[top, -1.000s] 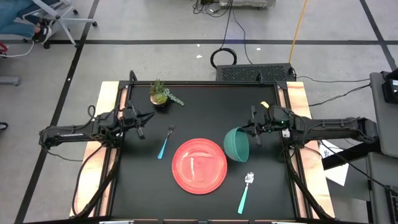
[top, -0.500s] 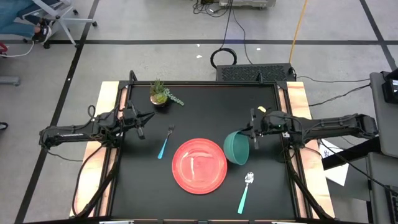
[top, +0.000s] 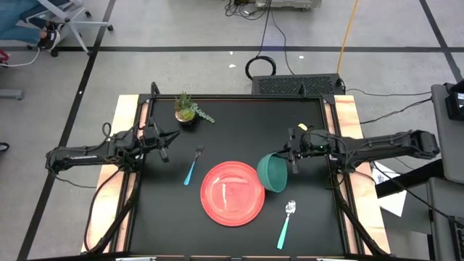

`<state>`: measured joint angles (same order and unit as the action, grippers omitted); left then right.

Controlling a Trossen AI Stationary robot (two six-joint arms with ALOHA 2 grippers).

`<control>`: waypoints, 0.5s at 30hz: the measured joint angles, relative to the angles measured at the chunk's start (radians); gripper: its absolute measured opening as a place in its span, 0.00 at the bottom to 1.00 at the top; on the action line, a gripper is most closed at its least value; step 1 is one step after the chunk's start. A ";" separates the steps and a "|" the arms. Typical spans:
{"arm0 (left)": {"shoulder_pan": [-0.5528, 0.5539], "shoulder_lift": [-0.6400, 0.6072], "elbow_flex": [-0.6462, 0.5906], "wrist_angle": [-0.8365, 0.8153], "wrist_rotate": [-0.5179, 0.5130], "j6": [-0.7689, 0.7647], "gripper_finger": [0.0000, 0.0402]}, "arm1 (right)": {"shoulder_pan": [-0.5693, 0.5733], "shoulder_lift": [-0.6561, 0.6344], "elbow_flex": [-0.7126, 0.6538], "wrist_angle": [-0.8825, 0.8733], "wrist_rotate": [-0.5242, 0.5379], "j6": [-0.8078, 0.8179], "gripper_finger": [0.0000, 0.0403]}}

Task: Set table place
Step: Put the green bowl on the orange plate

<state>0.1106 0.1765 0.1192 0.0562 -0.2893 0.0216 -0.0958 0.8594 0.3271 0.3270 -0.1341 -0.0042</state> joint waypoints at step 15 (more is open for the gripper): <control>0.000 0.000 0.000 0.008 0.000 0.000 0.08 | 0.080 0.222 0.168 -0.014 -0.001 0.045 0.00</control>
<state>0.1107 0.1764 0.1192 0.0644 -0.2897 0.0216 -0.0159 1.0812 0.4951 0.3135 -0.1349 0.0412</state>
